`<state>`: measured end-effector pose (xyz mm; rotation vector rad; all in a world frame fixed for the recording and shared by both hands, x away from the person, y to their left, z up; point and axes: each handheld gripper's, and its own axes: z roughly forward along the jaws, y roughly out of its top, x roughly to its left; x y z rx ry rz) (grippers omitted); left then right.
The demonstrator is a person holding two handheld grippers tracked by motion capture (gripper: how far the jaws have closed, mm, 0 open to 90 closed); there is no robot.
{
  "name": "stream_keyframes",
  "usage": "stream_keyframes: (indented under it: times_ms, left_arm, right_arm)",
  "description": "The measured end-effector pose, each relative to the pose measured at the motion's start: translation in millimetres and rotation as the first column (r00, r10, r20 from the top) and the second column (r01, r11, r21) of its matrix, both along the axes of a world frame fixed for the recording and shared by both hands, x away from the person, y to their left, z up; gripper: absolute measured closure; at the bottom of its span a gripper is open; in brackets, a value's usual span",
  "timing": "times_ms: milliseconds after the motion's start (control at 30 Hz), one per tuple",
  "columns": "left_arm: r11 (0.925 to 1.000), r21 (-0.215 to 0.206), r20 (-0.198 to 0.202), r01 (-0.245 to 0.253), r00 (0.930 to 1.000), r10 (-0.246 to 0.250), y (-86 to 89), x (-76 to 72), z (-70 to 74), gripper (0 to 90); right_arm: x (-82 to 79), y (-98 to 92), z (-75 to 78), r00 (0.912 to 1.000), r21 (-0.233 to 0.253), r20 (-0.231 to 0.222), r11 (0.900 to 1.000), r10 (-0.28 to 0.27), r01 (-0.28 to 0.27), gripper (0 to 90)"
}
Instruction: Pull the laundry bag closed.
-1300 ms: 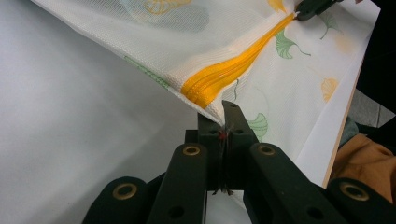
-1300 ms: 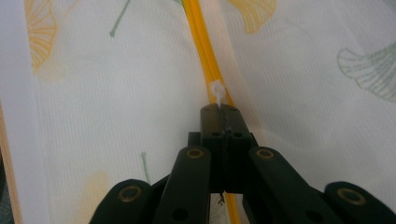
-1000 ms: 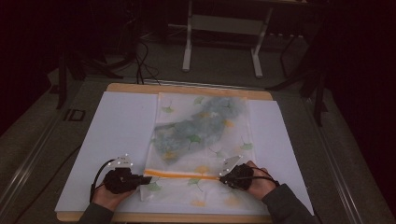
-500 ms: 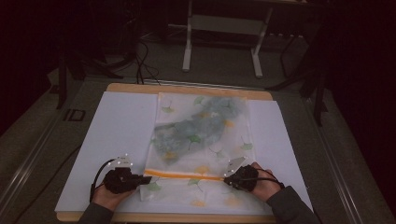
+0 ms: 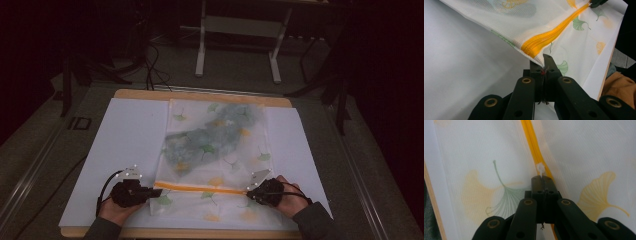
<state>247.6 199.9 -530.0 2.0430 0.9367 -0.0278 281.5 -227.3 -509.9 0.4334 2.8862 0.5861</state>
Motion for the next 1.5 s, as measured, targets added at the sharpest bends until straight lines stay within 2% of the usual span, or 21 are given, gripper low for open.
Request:
stream_keyframes:
  times_ms: [1033,1500]
  left_arm:
    - [1.0,0.005,-0.003,0.002,1.0,-0.002,-0.2,0.1,-0.4,88.4]
    - [1.0,0.002,-0.007,0.003,1.0,-0.003,0.6,0.4,-0.6,88.4]
  right_arm:
    - [-4.4,-35.1,4.0,0.9979,-0.038,-0.016,0.997,-0.062,0.062,90.0]
    - [-7.5,-59.9,6.6,0.9934,-0.041,-0.023,0.993,-0.112,0.111,90.0]
